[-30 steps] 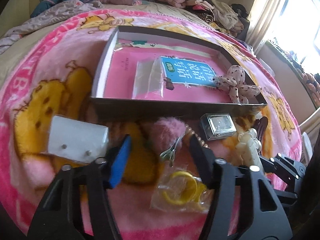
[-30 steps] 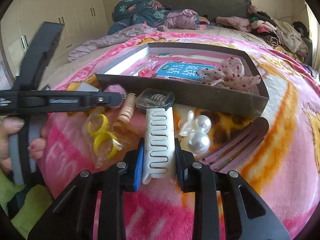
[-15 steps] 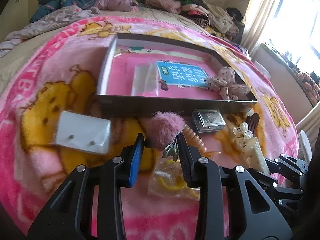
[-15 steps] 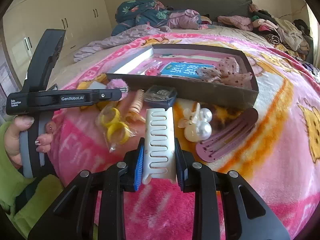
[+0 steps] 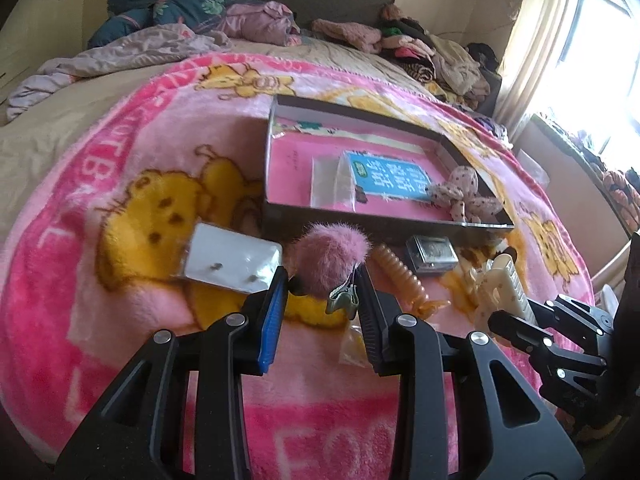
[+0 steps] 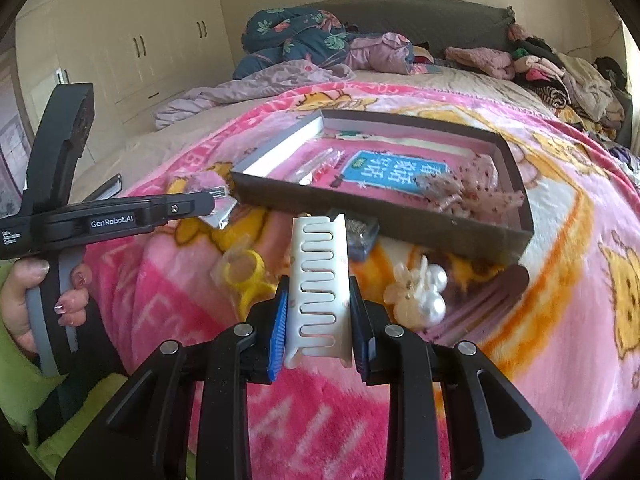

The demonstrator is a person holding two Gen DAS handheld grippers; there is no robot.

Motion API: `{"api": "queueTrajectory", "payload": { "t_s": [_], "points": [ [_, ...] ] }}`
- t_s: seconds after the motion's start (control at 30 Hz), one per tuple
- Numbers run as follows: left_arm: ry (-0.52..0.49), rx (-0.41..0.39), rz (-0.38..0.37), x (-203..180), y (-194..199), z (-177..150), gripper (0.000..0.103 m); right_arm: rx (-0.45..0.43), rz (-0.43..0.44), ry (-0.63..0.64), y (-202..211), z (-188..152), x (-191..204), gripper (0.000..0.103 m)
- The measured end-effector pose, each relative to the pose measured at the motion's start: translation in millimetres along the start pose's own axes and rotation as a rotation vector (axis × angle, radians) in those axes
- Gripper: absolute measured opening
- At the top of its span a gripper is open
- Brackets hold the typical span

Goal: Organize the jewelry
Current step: 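Carry the claw clip and pom-pom into the grey box and open both tools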

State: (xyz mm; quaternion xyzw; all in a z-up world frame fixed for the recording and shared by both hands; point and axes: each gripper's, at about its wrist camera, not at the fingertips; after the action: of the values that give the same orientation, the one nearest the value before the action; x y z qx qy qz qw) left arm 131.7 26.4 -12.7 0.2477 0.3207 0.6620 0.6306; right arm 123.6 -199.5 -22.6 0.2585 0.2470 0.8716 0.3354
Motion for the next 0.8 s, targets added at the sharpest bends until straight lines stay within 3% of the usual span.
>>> {"api": "queueTrajectory", "payload": {
  "t_s": [0.47,0.8],
  "points": [
    [0.009,-0.028,0.011,8.4,3.3,16.7,0.026,-0.039,0.003,0.024,-14.8,36.5,3.6,0.026],
    [-0.018,-0.038,0.01,-3.5,-1.2,38.4,0.026,-0.079,-0.029,0.002,-12.0,55.0,-19.3,0.026]
  ]
}}
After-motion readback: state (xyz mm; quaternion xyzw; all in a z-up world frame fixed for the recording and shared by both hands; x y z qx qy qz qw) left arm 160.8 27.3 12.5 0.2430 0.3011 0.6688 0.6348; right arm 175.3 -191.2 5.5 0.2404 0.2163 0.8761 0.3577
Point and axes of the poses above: each gripper's, at about its wrist camera, not at the fingertips, and y roughly against the way its jaws point, x to its left, z to its top, and after that the axes turned 13 degrees about z, right-handed
